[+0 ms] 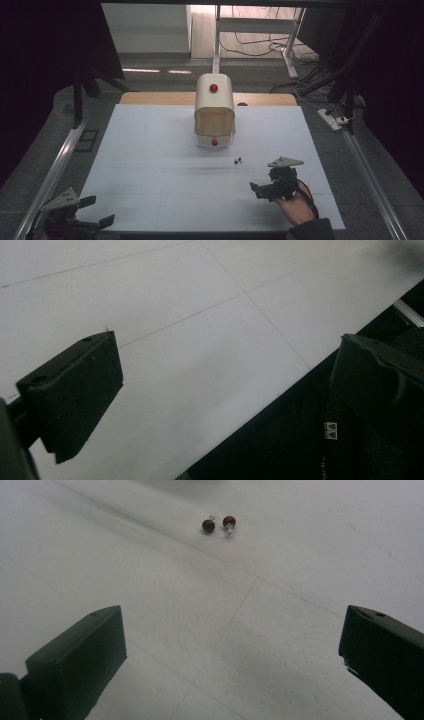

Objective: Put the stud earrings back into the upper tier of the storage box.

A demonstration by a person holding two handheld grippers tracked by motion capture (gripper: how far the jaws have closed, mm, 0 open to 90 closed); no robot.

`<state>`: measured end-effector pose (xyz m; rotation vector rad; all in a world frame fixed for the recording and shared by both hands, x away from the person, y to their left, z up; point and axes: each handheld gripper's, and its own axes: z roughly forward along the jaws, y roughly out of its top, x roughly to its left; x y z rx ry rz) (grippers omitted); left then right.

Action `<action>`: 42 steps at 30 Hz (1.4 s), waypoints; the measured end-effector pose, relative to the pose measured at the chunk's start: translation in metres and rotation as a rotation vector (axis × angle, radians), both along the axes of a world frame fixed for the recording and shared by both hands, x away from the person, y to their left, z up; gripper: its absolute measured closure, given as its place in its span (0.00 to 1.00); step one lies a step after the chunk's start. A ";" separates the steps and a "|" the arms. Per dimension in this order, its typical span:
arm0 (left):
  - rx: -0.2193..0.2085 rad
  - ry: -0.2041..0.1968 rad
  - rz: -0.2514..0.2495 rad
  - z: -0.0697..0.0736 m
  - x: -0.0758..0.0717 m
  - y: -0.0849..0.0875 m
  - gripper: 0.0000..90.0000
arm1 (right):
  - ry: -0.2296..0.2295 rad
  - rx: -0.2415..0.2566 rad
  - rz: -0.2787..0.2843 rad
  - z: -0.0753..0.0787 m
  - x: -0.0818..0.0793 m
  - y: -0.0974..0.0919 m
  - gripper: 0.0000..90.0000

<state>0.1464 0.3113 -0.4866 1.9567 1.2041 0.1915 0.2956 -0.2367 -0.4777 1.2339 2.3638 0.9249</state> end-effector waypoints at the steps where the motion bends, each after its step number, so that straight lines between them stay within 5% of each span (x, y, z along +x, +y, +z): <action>1: 0.000 0.000 0.000 0.000 0.000 0.000 0.01 | 0.001 0.001 0.000 0.000 0.002 0.001 0.00; 20: -0.001 0.000 -0.001 0.000 0.000 0.000 0.01 | 0.025 -0.065 -0.023 -0.009 0.039 0.014 0.00; 39: -0.004 0.000 -0.003 0.000 0.000 0.000 0.01 | 0.030 -0.079 -0.047 -0.020 0.076 0.030 0.00; 42: -0.004 0.000 -0.004 0.000 0.000 0.001 0.01 | 0.023 -0.085 -0.042 -0.021 0.080 0.032 0.06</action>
